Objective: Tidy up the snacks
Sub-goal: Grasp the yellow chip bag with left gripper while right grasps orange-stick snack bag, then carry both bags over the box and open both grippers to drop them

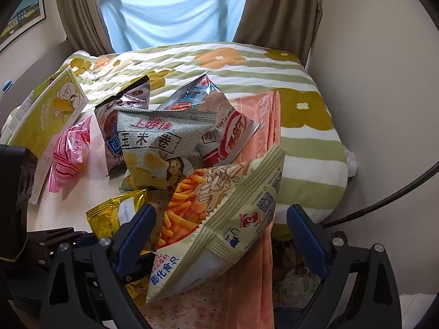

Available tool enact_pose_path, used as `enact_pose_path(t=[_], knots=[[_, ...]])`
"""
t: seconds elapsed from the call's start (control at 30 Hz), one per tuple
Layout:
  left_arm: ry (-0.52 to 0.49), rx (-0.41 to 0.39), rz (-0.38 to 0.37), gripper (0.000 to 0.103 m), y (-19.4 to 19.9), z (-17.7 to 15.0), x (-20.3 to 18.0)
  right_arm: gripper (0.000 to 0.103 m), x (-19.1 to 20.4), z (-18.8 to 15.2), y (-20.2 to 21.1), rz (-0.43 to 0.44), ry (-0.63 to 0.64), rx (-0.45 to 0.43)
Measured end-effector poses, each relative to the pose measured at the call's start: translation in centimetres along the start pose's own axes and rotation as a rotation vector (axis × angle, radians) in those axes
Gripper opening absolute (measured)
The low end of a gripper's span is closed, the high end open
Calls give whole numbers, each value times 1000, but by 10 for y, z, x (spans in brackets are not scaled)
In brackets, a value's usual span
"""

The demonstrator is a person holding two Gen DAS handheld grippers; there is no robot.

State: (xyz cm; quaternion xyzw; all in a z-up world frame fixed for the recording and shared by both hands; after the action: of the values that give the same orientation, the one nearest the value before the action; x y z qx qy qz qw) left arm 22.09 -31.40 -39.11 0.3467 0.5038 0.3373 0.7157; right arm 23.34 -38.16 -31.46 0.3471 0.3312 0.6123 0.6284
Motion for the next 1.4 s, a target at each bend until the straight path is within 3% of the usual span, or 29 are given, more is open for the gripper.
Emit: enact_pose_path(t=[0.37, 0.5, 0.63, 0.73, 1.03, 1.17, 1.4], knots=[[-38, -17, 55, 66, 24, 1, 10, 94, 7, -3, -8, -16, 40, 13], [-35, -24, 58, 66, 30, -1, 12, 71, 9, -4, -14, -28, 58, 29], [-38, -42, 58, 66, 44, -1, 8, 61, 6, -6, -11, -41, 60, 40], [-37, -64, 54, 66, 59, 0, 5, 59, 5, -5, -1, -46, 58, 33], [-50, -246, 71, 66, 146, 16, -11, 59, 22, 13, 64, -13, 58, -66], [-47, -351, 101, 66, 193, 25, -5, 59, 46, 30, 89, 51, 99, -104], [-14, -472, 164, 66, 283, 44, 44, 59, 109, 65, 119, 134, 159, -194]])
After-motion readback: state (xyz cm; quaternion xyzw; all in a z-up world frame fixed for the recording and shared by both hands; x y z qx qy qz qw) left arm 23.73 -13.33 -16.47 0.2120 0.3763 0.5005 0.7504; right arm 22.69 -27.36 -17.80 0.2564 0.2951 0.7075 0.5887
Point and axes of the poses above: each gripper's, at about its wrist camera, not at the fingertips, and y roughly against the way its jaws point, x to its left, z to its top, the point moved 10 cm from there along -y, roughly the way its jaws point, and after that the axes turned 1 degree about x, right-handed, at the moved point
